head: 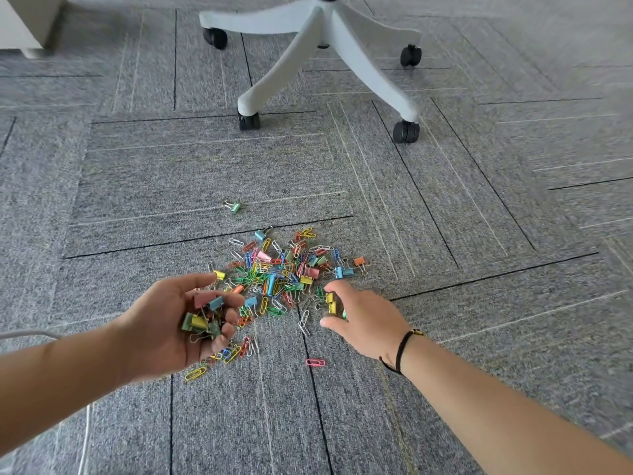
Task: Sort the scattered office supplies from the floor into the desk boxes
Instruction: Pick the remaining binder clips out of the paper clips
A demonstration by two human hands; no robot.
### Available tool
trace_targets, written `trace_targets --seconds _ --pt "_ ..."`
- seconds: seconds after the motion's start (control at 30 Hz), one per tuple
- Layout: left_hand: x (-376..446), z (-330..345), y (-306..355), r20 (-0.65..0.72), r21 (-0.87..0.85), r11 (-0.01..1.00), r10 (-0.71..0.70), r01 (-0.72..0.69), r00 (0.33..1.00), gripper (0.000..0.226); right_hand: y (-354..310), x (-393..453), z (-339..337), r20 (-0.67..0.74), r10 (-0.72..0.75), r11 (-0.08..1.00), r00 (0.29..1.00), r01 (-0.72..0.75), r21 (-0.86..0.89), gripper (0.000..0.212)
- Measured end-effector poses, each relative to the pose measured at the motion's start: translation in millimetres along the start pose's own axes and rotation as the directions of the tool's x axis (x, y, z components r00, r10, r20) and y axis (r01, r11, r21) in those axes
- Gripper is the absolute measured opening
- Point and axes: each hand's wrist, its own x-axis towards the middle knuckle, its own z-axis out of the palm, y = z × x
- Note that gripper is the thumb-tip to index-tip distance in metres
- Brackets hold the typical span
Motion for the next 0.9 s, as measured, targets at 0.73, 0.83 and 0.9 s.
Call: trace_targets --seconds 0.73,0.83,0.9 --pt "0.1 -1.3 0.4 0.016 0.013 1.0 0.001 -0.001 1.0 0.046 4.6 6.7 0.7 0.002 -0.051 0.998 0.999 0.051 0.023 0.028" --pt "-0.4 -3.1 0.2 0.016 0.009 1.0 0.007 -0.007 1.0 0.046 6.6 7.4 -1.7 0.036 0.039 0.906 0.999 -0.05 0.42 0.036" --pt "-0.4 -3.8 0.1 0.017 0.008 1.0 0.007 -0.007 1.0 0.045 7.5 5.1 -1.8 0.088 0.116 0.776 0.989 -0.145 0.614 0.037"
